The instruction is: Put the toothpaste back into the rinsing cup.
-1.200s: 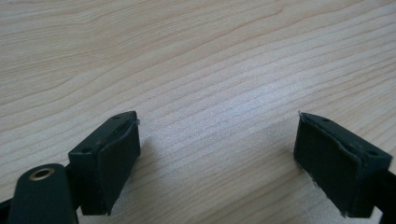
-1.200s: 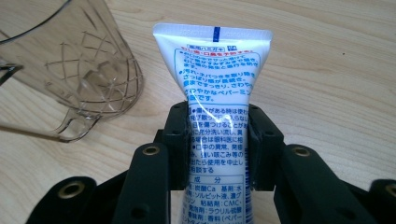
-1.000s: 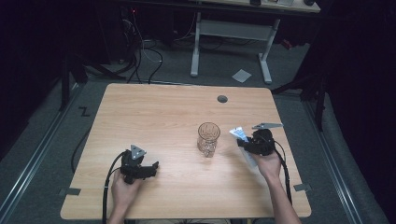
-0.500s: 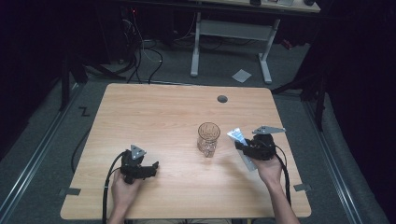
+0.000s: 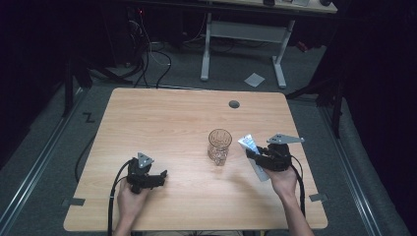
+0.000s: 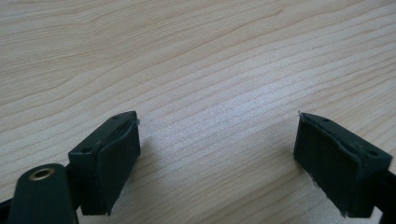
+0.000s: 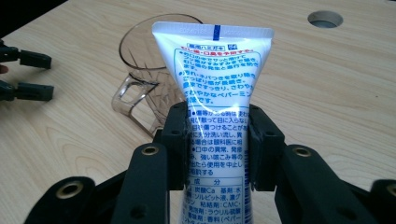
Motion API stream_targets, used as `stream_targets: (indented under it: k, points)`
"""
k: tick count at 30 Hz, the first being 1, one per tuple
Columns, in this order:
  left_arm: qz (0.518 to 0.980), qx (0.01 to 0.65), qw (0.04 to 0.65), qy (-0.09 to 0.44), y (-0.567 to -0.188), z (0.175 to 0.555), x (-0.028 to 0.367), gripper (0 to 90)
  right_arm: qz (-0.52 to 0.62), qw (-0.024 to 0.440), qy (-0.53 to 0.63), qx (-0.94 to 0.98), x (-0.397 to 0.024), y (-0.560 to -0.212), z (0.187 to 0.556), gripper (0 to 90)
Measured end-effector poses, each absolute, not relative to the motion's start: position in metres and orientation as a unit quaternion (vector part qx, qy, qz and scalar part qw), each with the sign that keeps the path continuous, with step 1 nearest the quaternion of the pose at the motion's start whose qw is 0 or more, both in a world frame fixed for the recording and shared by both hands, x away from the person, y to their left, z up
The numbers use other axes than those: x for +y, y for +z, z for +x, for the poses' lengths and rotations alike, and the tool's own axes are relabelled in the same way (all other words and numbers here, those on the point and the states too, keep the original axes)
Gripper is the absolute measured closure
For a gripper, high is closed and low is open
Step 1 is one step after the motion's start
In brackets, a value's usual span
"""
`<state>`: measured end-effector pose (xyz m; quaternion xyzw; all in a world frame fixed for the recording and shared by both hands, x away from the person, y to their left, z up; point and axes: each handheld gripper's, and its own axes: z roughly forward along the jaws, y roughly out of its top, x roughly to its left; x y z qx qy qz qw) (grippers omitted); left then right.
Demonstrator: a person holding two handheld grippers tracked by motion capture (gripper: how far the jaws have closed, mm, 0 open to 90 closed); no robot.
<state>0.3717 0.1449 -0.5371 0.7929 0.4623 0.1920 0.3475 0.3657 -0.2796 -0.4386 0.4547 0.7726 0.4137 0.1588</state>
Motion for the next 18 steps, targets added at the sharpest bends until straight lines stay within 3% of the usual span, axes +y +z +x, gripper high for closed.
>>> stream_targets:
  k: [18]
  points:
    - [0.793, 0.462, 0.347, 0.192, -0.537, 0.372, 0.145, 14.8, 0.425, 0.163, 0.436, 0.776, -0.262, -0.420, 0.362, 65.2]
